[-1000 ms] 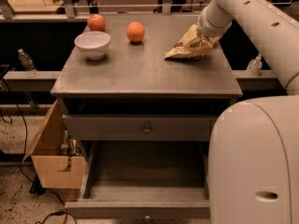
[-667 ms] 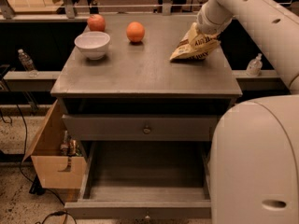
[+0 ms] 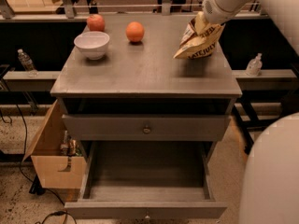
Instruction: Place brown chip bag into middle drawer
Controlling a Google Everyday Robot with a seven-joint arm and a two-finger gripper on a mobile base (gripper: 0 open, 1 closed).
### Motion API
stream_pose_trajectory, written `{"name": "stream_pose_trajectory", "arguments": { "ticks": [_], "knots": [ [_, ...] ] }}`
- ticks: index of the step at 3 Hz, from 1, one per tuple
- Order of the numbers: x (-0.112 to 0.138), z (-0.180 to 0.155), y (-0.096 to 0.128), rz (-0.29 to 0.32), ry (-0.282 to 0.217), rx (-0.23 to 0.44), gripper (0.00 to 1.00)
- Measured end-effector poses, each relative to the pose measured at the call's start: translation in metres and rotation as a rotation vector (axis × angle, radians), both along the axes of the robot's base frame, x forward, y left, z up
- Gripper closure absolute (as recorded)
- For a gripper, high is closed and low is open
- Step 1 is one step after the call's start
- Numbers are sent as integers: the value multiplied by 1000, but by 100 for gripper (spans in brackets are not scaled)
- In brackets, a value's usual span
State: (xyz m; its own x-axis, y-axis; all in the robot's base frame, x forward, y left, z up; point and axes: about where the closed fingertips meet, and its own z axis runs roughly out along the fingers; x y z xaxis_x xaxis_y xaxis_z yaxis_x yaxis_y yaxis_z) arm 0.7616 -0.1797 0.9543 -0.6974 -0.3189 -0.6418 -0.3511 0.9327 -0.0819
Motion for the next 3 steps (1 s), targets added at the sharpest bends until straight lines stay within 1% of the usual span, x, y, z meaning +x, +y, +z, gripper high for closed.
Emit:
{"name": "stream_pose_trajectory", "arguments": {
  "ticks": [1, 2, 3],
  "knots": [
    [-46, 27, -1, 106, 17, -34, 100],
    [-106, 43, -6, 205, 75, -56, 100],
    [-160, 48, -8, 276, 144, -43, 100]
  ]
}}
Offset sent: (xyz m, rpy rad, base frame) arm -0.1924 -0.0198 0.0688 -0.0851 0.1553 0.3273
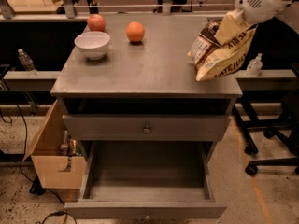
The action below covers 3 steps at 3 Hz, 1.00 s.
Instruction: Place brown chip bag into middle drawer
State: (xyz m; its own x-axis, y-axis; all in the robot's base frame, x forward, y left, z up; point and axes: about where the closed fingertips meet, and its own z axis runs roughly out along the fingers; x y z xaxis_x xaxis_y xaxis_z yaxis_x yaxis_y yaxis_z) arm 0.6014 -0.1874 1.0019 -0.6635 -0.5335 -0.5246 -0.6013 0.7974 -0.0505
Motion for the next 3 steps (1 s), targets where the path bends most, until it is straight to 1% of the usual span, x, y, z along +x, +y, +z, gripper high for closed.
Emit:
{"name": "stream_pose_trajectory", "arguments": {
  "ticks": [1, 2, 3],
  "knots": [
    [-6, 0, 0, 7, 12, 1, 100],
    [-7, 2, 2, 26, 10, -16, 100],
    [-36, 12, 2, 97, -23, -60, 100]
  ]
}}
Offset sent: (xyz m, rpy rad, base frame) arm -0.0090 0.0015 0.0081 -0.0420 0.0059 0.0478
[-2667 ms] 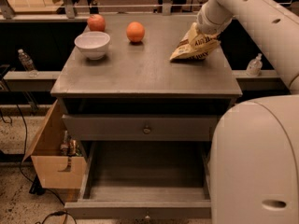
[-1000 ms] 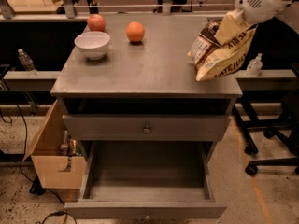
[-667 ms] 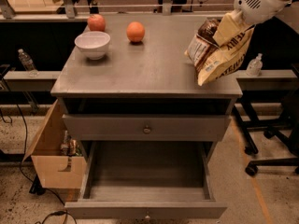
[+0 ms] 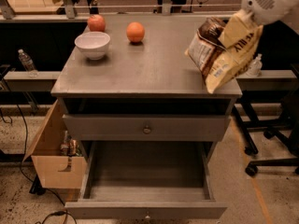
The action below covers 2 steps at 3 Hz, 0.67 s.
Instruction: Place brown chip bag into middle drawer
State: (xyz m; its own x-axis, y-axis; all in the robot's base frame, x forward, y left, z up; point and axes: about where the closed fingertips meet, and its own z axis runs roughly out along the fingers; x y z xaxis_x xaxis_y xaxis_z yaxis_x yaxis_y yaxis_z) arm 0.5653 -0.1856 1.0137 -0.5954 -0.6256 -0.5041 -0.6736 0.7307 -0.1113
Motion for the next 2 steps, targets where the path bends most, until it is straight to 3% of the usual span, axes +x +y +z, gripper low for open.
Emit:
{"name": "stream_pose_trajectory", "arguments": {
  "ticks": [1, 2],
  "knots": [
    [-50, -2, -3, 85, -22, -45, 100],
    [-82, -29, -6, 138, 14, -68, 100]
  ]
}}
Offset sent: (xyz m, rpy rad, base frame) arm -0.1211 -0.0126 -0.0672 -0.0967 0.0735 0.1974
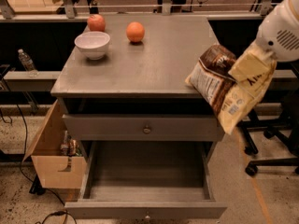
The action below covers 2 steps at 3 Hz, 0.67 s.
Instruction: Place brown chip bag into middle drawer
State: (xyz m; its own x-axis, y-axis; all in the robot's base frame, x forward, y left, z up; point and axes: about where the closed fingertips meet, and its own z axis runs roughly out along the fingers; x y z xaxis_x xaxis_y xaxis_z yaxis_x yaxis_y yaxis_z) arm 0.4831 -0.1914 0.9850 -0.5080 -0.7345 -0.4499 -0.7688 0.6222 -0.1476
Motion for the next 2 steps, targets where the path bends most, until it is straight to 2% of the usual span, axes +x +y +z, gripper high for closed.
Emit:
{"name": "stream_pose_trajectory", "arguments": {
  "ticks": [2],
  "knots": [
    [-62, -51, 15, 154, 123, -118, 100]
  ]
}}
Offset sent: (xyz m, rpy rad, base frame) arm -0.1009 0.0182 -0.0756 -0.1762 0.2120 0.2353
